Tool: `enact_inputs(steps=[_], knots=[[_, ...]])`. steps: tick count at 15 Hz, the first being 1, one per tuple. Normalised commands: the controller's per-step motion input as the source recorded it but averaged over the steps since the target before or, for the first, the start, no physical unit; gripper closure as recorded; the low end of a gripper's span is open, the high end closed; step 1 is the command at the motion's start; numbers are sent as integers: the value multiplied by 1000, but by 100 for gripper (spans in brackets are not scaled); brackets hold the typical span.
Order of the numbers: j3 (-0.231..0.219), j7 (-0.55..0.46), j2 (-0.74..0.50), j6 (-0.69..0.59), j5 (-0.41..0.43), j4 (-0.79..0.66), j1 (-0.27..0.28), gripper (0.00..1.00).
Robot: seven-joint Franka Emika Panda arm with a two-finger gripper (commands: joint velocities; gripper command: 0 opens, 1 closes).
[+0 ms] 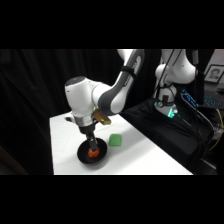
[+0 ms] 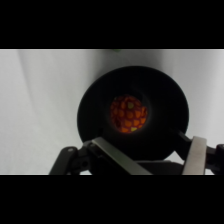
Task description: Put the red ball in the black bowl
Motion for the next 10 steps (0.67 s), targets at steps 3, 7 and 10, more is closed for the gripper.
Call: enact_inputs(steps=[3, 7, 10], knots=[[-12, -50, -323, -341, 45, 18, -15, 0], [-14, -37, -375, -369, 14, -4, -9, 0], [-10, -44, -311, -389, -10, 53, -17, 0]])
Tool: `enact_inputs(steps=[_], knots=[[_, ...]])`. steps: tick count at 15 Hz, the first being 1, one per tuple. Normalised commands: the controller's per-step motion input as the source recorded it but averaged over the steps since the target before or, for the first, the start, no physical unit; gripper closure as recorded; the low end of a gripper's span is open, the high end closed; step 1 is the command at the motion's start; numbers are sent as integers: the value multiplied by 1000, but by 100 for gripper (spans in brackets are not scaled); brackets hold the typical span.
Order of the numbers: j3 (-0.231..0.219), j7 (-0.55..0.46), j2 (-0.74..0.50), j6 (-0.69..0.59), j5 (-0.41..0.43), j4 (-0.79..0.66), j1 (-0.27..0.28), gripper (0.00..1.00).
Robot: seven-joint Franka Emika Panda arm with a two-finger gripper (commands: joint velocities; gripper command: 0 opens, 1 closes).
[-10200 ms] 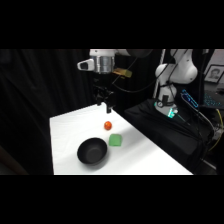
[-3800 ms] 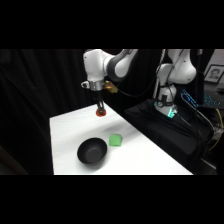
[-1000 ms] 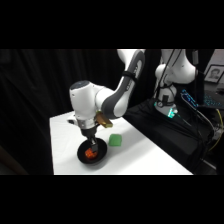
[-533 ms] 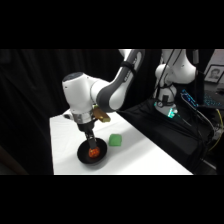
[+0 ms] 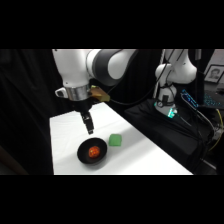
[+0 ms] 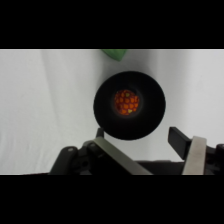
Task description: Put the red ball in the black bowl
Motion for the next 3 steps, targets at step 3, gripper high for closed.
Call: enact_inputs(steps=[3], knots=[[0, -58, -226, -326, -11, 92, -26, 0]])
